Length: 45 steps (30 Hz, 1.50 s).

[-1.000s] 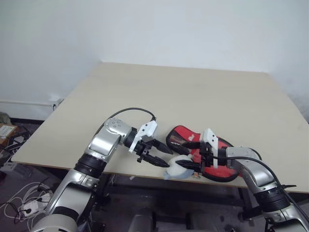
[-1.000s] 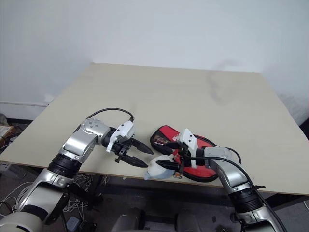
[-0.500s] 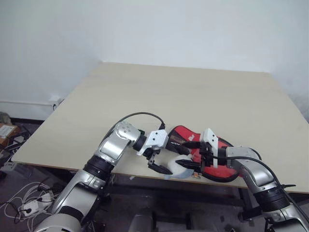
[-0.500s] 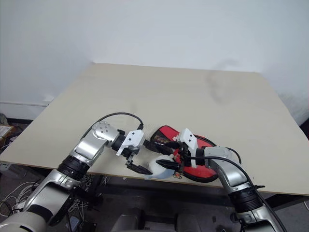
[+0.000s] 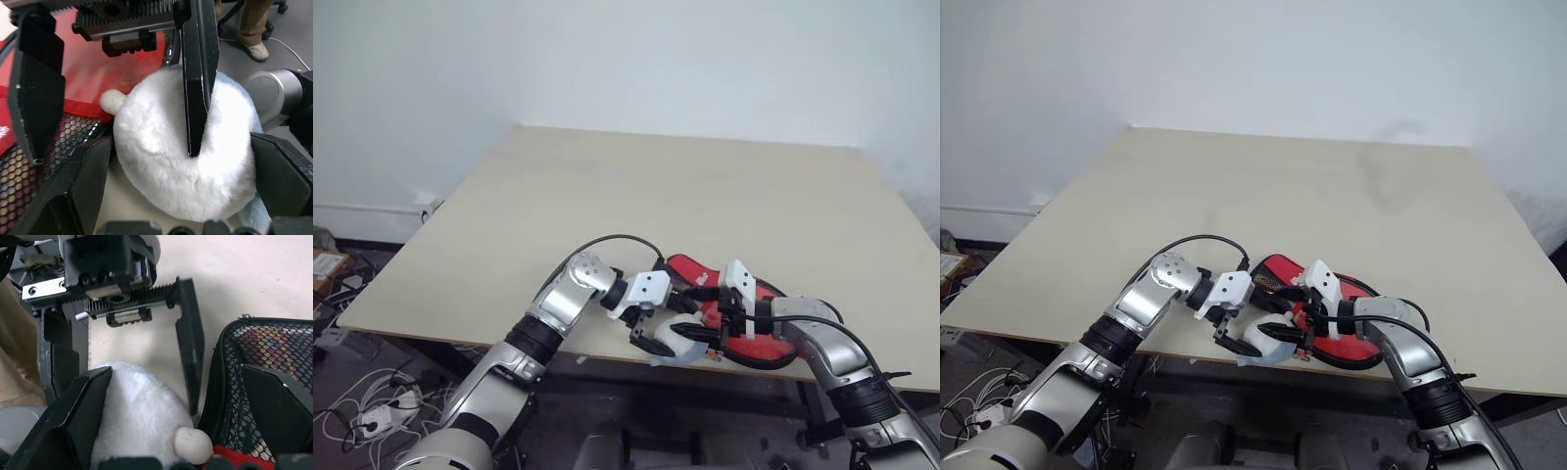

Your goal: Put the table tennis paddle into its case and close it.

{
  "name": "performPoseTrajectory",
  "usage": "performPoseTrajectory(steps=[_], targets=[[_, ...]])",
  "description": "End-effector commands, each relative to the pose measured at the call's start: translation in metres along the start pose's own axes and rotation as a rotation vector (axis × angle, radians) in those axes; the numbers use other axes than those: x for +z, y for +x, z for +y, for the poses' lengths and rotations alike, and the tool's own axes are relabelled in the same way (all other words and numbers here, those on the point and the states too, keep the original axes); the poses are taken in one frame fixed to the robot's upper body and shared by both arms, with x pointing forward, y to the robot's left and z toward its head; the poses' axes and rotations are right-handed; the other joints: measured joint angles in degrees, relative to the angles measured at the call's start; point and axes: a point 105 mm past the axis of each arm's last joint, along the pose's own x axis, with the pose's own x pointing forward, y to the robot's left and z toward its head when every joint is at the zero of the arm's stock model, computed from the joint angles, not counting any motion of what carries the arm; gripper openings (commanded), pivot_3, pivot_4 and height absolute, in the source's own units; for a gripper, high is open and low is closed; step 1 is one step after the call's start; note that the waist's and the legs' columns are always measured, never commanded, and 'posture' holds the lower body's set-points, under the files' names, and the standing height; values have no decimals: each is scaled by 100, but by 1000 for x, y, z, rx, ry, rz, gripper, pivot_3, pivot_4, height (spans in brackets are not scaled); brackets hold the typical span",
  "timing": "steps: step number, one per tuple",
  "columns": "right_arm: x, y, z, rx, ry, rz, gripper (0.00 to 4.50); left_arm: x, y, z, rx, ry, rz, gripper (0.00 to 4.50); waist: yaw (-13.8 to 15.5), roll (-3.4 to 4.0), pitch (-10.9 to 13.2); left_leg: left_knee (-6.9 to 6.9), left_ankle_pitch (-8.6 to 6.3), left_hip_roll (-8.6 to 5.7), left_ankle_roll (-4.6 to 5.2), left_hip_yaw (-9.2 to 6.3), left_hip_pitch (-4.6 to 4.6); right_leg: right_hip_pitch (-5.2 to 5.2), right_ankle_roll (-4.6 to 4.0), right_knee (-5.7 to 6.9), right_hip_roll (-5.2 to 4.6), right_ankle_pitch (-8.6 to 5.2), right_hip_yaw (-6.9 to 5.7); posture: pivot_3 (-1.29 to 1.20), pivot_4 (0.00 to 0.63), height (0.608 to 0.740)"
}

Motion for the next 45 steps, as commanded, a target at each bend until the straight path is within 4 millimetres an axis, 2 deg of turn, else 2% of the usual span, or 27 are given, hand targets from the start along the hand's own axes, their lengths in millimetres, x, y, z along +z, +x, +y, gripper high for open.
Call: performPoseTrajectory(steps=[1,9,16,20,28,31,34,41,45], targets=[[11,-2,-5,-17,-50,-15,4500,7,-2,4,-12,37,18,3937,0,0,0,0,0,0,0,0,0,0,0,0,0,0,0,0,0,740],[14,-6,-7,-31,-51,-24,4500,5,-2,5,-14,37,26,1985,0,0,0,0,0,0,0,0,0,1,0,0,0,0,0,0,0,740],[20,-18,-12,-51,-58,-31,4500,6,-2,6,-14,35,15,688,1,0,0,1,0,0,0,0,0,1,0,0,0,0,0,0,0,740],[20,-28,-13,-71,-58,-23,4500,8,0,7,-5,60,16,260,2,0,0,1,0,0,0,0,0,2,0,0,0,0,0,0,0,740],[12,-69,-33,-220,-44,13,4500,7,1,7,-1,59,17,260,5,0,0,12,0,-1,0,2,-2,5,0,-1,-2,0,1,0,0,740],[0,-79,-41,-275,-26,59,4500,6,1,7,2,59,16,260,1,4,-1,12,0,-1,0,2,-2,5,0,-1,-2,0,2,0,0,740],[-22,-82,-45,-297,-3,141,4010,6,1,8,7,63,14,251,3,3,-1,14,0,-1,0,2,-2,5,0,-1,-2,-1,1,0,0,740],[-47,-84,-50,-319,42,230,2076,8,-2,11,28,65,4,251,3,9,-3,25,0,-1,1,2,-1,7,0,-1,-1,-1,1,0,0,740],[-59,-83,-47,-303,60,264,967,9,-6,13,47,56,-6,251,2,6,-4,32,0,-1,0,1,-1,9,0,-1,-1,0,1,0,0,740]])
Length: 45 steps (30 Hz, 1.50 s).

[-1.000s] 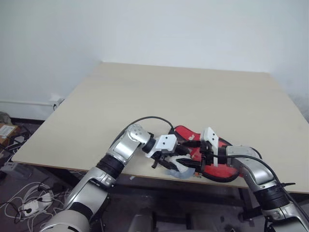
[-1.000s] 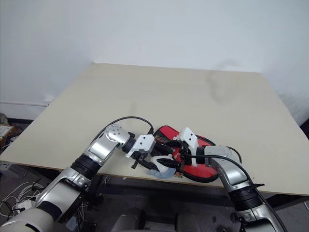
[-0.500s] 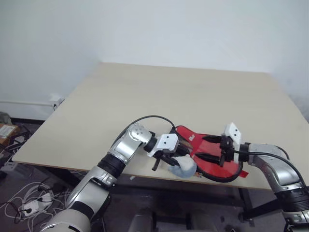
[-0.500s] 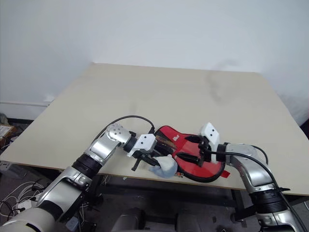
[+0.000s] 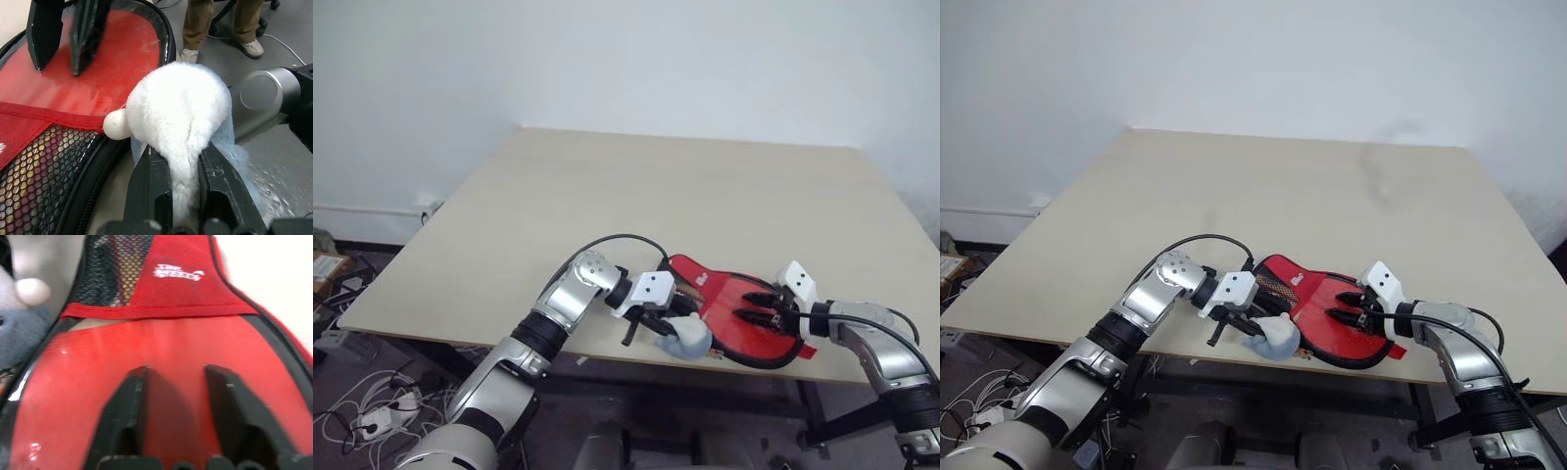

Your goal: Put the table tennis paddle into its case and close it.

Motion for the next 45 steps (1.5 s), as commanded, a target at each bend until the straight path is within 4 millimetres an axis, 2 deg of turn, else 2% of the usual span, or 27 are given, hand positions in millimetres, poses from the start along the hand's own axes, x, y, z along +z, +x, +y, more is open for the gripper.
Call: performPoseTrajectory(steps=[1,4,11,21,30,45], targets=[[-20,1,3,15,21,81,725,4,-10,7,46,11,0,251,-1,-1,-1,0,0,0,0,-1,0,1,0,0,0,0,-1,0,0,740],[-29,3,5,27,36,102,23,4,-13,8,63,4,-3,251,-3,-2,-2,2,0,0,0,-1,1,1,0,0,0,0,0,0,0,740],[-33,6,6,27,31,117,23,3,-23,9,94,-5,-3,251,-2,-4,-4,7,0,0,0,-3,1,4,0,0,0,0,-1,0,0,740],[-36,8,7,25,1,131,23,-11,-60,19,215,-47,37,251,-9,-5,-7,8,0,4,-1,-2,2,2,0,-2,-2,0,-2,0,0,740],[-37,9,5,17,-8,135,23,-31,-84,24,304,-77,115,251,-16,-6,-7,6,-1,8,-1,-2,1,-3,-1,-3,-2,0,-5,0,0,740],[-38,11,6,20,-19,138,23,-64,-126,49,517,-74,324,251,-28,-6,-7,-1,-2,14,-1,-3,-5,-5,-1,-23,-4,-1,-15,0,0,740]])
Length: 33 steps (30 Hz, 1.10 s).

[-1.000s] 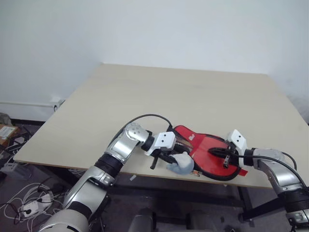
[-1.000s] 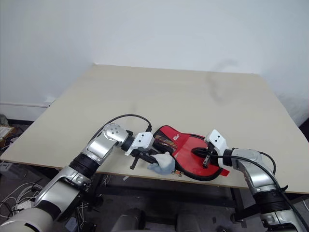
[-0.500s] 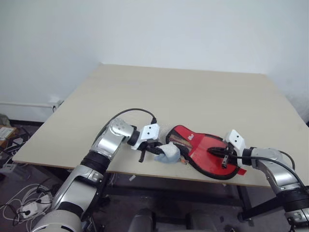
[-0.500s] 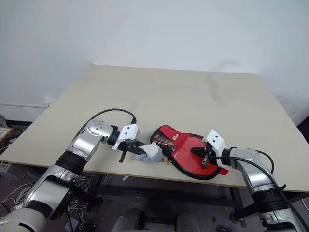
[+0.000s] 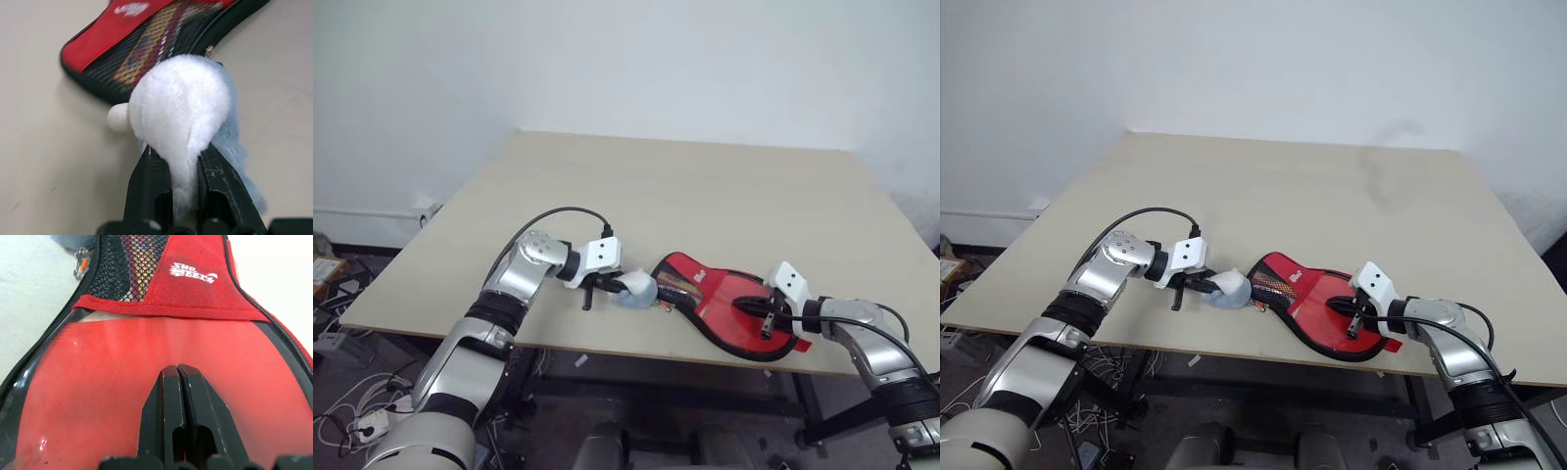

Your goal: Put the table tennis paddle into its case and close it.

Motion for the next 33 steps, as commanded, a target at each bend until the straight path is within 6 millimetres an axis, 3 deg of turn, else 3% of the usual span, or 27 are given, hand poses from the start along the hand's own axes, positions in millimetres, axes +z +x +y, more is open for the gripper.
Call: performPoseTrajectory(steps=[1,4,7,10,11,12,13,14,15,16,17,18,19,21,22,23,24,25,26,28,30,33], targets=[[-32,1,7,16,57,112,23,-13,-25,25,137,21,105,251,-5,2,0,-6,0,3,0,0,0,0,0,-11,0,0,-3,0,0,740],[-32,1,7,16,56,115,23,-20,-29,33,178,24,154,251,-6,5,-4,-79,-1,19,0,-1,-7,6,-1,-108,1,1,-32,0,0,740],[-33,1,7,15,55,118,23,-25,-34,40,218,25,195,251,-18,6,-4,-83,0,25,0,1,-5,8,-22,-122,0,15,-42,0,0,740],[-33,0,7,14,55,118,23,-29,-38,47,250,31,228,251,-69,29,-9,-144,-1,109,0,9,-15,49,-49,-247,12,44,-143,0,0,740],[-33,0,7,14,55,118,23,-29,-39,49,260,32,238,251,-116,70,-33,-179,-1,150,1,8,-22,93,-47,-350,28,147,-188,0,0,740],[-33,0,7,14,55,118,23,-30,-40,50,268,35,245,251,-107,22,-61,-229,-1,298,1,39,-135,129,-109,-422,74,310,-251,0,0,740],[-33,0,7,14,54,118,23,-31,-42,53,284,34,254,251,20,-121,-69,-246,-2,380,3,193,-211,51,-153,-132,52,332,-339,0,0,740],[-33,0,7,14,54,118,23,-32,-43,55,301,31,265,251,34,-171,-59,-311,1,399,2,462,-162,79,-258,223,24,-72,-380,0,0,740],[-33,0,7,14,54,118,23,-32,-44,58,317,30,271,251,46,-239,-18,-375,4,373,-2,547,-41,71,-255,298,3,-142,-307,0,0,740],[-33,0,7,15,54,118,23,-32,-44,59,329,28,275,251,87,-161,-27,-285,1,379,-17,593,1,27,-284,310,-37,-176,-300,0,0,740],[-33,0,7,15,54,118,23,-32,-45,61,340,30,278,251,71,-29,-51,47,-122,393,-140,597,23,-19,-307,318,-50,-163,-364,0,0,740],[-33,0,7,15,53,119,23,-32,-45,62,346,32,278,251,51,-43,-39,382,-281,319,15,575,203,-56,-309,308,-101,-161,-540,0,0,740],[-33,0,7,15,53,119,23,-32,-44,62,350,31,276,251,15,-7,-37,369,-395,193,62,440,198,-74,-309,278,-156,-160,-609,0,0,740],[-32,0,7,15,53,119,23,-31,-43,62,347,24,264,251,-110,103,-47,302,-411,196,80,241,178,39,-296,78,-139,-144,-810,0,0,740],[-32,0,7,15,52,118,23,-29,-42,62,346,23,257,251,-133,111,-80,262,-416,267,84,115,148,106,-239,-103,-101,-64,-909,0,0,740],[-32,0,7,16,52,118,7,-28,-41,63,353,23,248,520,-137,16,-130,214,-416,298,86,102,86,81,-210,-138,-97,-7,-926,0,0,740],[-32,0,7,16,52,118,0,-27,-40,64,359,23,243,805,-126,-53,-156,173,-414,252,90,187,21,30,-188,46,-116,-10,-826,0,0,740],[-32,0,7,17,52,118,0,-26,-40,65,368,24,243,953,-104,-107,-148,165,-409,163,98,215,16,85,-223,199,-108,-62,-663,0,0,740],[-32,0,7,17,52,118,0,-26,-40,66,373,21,242,1203,-73,-134,-113,150,-407,130,99,217,62,83,-193,240,-81,-114,-571,0,0,740],[-32,0,7,18,52,119,0,-24,-39,67,375,20,233,1203,-10,-92,-93,55,-406,68,95,220,135,78,-227,200,-102,-143,-566,0,0,740],[-32,0,7,18,51,119,0,-22,-38,67,377,21,224,1203,23,-60,-81,17,-406,84,93,211,132,93,-239,118,-91,-136,-639,0,0,740],[-32,0,6,18,51,118,0,-20,-37,69,388,-4,204,1203,31,-49,-79,37,-388,85,70,166,120,97,-269,117,-93,-110,-728,0,0,740]])
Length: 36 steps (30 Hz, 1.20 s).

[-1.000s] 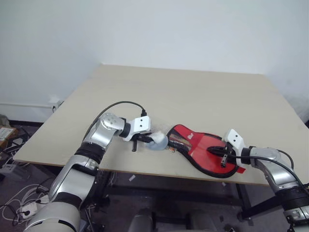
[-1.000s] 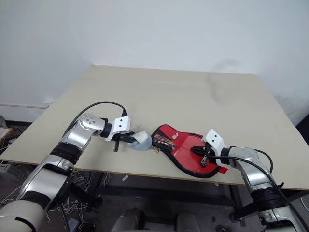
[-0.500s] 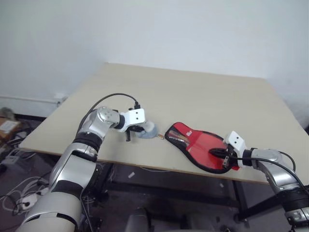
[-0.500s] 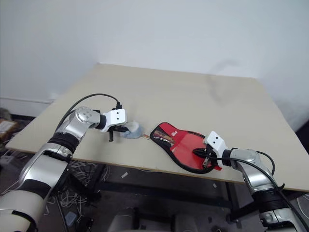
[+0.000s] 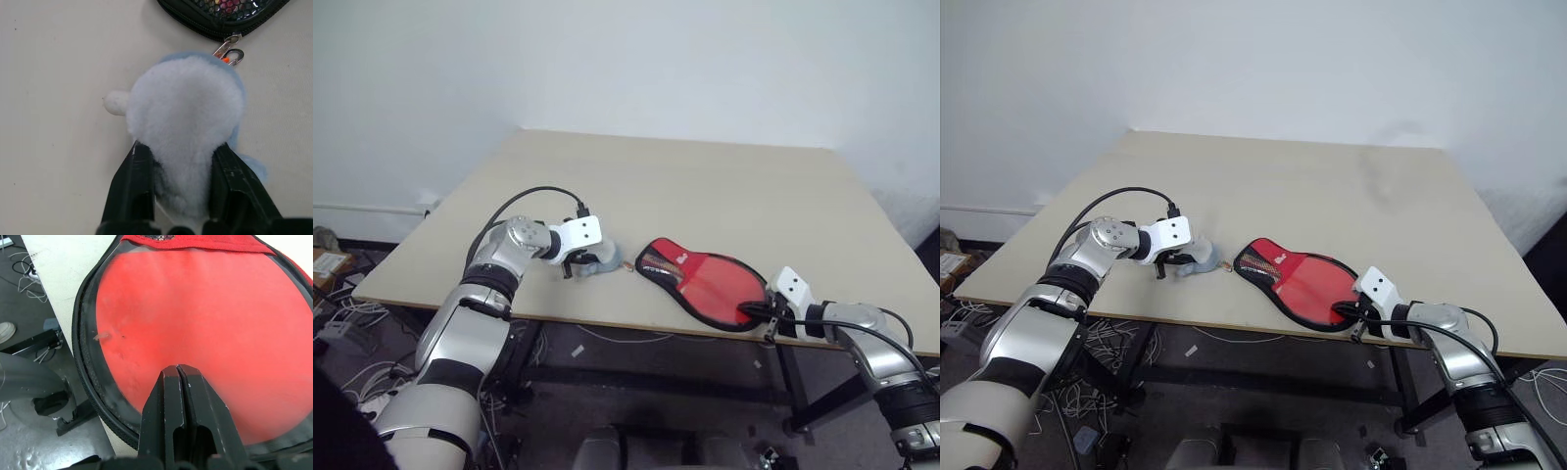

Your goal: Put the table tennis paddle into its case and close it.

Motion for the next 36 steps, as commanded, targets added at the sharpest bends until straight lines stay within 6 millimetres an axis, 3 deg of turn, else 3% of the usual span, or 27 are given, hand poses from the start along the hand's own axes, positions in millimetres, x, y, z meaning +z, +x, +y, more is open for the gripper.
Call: performPoseTrajectory(steps=[1,4,13,14,23,32,36], targets=[[-25,3,8,29,46,91,0,16,-8,18,60,-14,-54,1390,1,4,0,7,17,2,-5,1,0,3,-4,5,1,5,-14,0,0,740],[-25,3,9,30,46,91,0,18,-8,19,59,-30,-69,1968,-3,2,-1,13,53,3,-2,0,0,1,2,6,2,10,-23,0,0,740],[-24,4,9,32,46,90,0,22,-9,21,67,-42,-86,4383,-2,-2,-3,86,83,3,4,4,-4,2,10,4,-8,14,-17,0,0,740],[-24,4,9,32,46,90,0,22,-9,21,67,-42,-87,4483,-1,-2,-3,87,83,3,4,4,-5,1,10,3,-9,14,-15,0,0,740],[-23,4,10,36,47,89,0,29,-14,20,28,-86,-158,4483,1,-2,-2,87,83,3,4,6,-8,-5,10,-1,-8,14,-13,0,0,740],[-24,4,10,38,49,91,0,33,-44,14,-84,-184,-344,4483,-8,-1,-1,86,82,12,3,3,-10,-15,10,-4,-7,13,-4,0,0,740],[-24,4,10,38,48,92,0,39,-54,25,-29,-274,-443,4483,-1,-6,0,86,83,12,4,3,-10,-16,10,-8,-7,14,0,0,0,740]])
